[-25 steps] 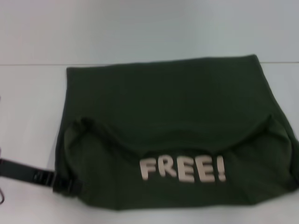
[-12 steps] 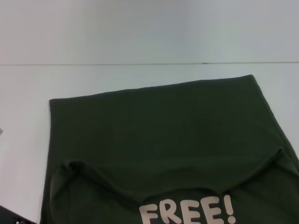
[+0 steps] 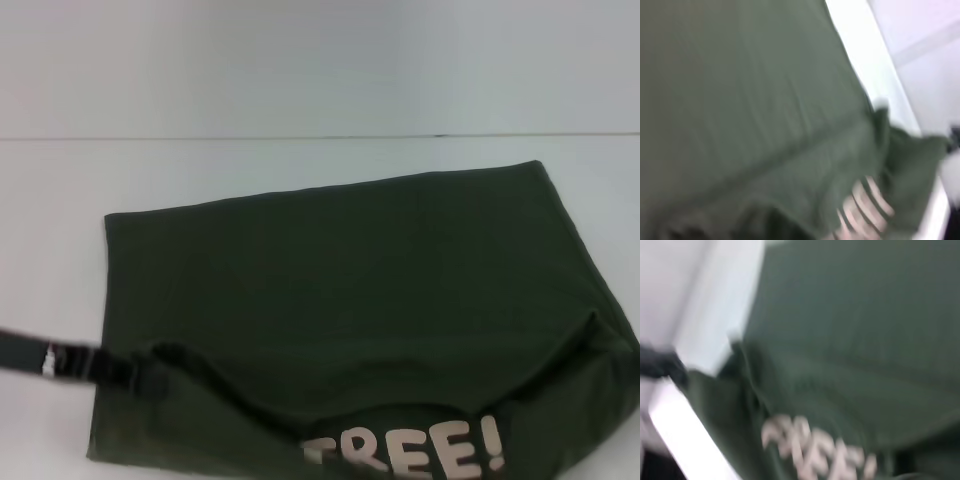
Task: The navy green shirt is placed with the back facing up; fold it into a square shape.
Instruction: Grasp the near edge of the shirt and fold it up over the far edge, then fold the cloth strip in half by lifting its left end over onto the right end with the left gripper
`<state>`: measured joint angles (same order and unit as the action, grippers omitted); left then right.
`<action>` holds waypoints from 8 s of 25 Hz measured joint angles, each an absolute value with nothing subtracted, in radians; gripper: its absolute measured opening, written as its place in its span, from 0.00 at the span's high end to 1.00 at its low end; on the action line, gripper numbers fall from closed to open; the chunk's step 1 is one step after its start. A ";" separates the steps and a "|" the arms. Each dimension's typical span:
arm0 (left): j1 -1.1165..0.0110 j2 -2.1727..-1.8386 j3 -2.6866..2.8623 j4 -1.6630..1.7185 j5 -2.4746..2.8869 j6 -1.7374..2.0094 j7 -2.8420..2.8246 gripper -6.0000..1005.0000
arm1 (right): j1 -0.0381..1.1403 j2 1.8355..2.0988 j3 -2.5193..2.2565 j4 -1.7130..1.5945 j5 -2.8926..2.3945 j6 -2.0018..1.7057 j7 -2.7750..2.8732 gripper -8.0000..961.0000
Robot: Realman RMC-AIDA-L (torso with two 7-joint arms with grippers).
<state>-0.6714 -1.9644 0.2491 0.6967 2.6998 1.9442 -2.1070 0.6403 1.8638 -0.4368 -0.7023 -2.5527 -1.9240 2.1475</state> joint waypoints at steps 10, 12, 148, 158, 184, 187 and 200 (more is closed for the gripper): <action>-0.661 -1.946 0.030 0.640 2.565 1.660 -2.150 0.97 | 0.605 1.845 -0.275 -0.544 -2.282 -1.608 2.178 0.96; -0.654 -1.953 0.029 0.612 2.525 1.576 -2.140 0.97 | 0.603 1.875 -0.274 -0.529 -2.216 -1.520 2.126 0.96; -0.490 -2.019 0.072 0.560 2.476 1.396 -2.601 0.18 | 0.515 2.094 -0.932 -0.646 -1.900 -1.270 1.111 0.10; -0.529 -2.011 0.080 0.514 2.475 1.356 -2.592 0.18 | 0.515 2.094 -0.931 -0.646 -1.901 -1.271 1.113 0.10; -0.551 -2.015 0.149 0.521 2.474 1.275 -2.581 0.82 | 0.518 2.095 -0.931 -0.661 -1.899 -1.278 1.139 0.10; -0.555 -2.015 0.149 0.520 2.466 1.276 -2.578 0.90 | 0.518 2.095 -0.931 -0.661 -1.899 -1.278 1.139 0.10; -0.552 -2.009 0.140 0.538 2.462 1.272 -2.539 0.99 | 0.517 2.095 -0.924 -0.661 -1.891 -1.278 1.138 0.10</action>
<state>-0.5521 -2.0090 0.1404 0.5379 2.4619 1.2724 -2.5387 0.5169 2.0950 -0.9239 -0.6612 -1.8909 -1.2777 1.1382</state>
